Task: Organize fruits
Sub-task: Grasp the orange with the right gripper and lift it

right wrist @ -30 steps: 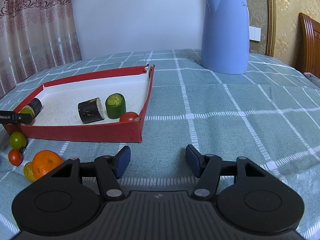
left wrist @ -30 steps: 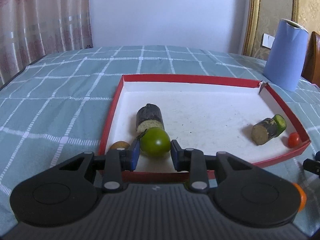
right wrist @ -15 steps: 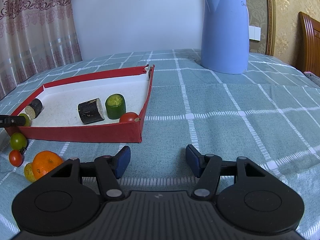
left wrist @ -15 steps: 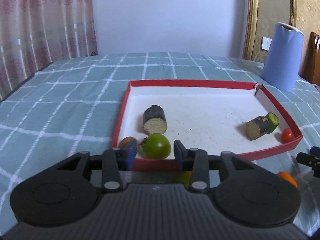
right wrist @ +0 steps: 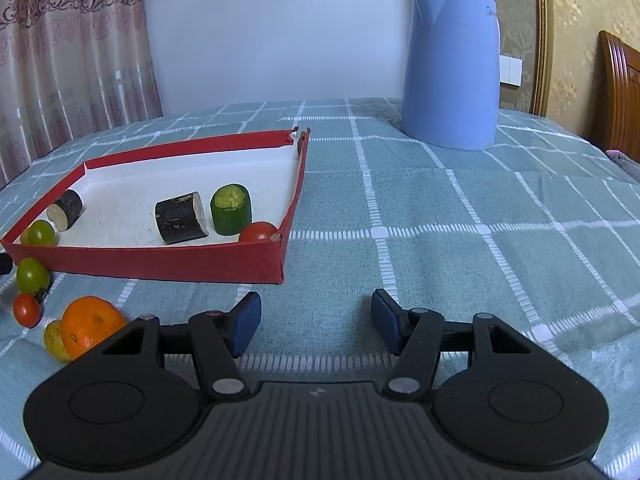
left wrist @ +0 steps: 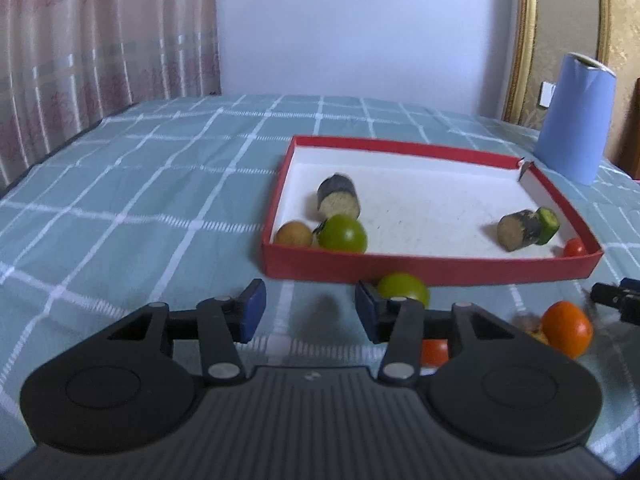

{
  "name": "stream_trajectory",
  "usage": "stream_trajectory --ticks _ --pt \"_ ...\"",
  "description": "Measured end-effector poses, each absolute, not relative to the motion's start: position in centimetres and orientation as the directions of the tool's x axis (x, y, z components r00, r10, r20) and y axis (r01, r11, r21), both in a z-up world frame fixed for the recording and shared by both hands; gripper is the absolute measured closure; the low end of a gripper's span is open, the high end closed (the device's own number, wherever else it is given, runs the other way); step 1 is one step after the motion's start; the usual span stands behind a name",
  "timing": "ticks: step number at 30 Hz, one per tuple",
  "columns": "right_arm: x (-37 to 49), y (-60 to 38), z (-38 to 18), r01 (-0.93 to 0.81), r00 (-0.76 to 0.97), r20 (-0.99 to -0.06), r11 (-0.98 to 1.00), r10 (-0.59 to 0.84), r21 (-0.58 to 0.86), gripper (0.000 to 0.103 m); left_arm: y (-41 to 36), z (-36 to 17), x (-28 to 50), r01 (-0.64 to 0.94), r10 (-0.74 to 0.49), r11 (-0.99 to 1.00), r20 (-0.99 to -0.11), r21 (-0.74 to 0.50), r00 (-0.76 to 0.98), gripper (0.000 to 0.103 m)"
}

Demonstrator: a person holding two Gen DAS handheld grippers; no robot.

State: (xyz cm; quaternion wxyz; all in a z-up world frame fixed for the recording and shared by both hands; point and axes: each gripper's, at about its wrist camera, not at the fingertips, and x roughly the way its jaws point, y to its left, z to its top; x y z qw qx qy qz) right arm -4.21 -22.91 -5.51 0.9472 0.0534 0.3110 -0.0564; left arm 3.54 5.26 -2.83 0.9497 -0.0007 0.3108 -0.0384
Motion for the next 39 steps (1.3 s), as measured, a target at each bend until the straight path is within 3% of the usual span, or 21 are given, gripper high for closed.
stream_trajectory --ticks 39 --pt "-7.1 -16.0 -2.4 -0.159 0.815 -0.55 0.983 0.181 0.088 0.044 4.7 -4.6 4.0 0.061 -0.035 0.998 -0.603 0.024 0.797 0.043"
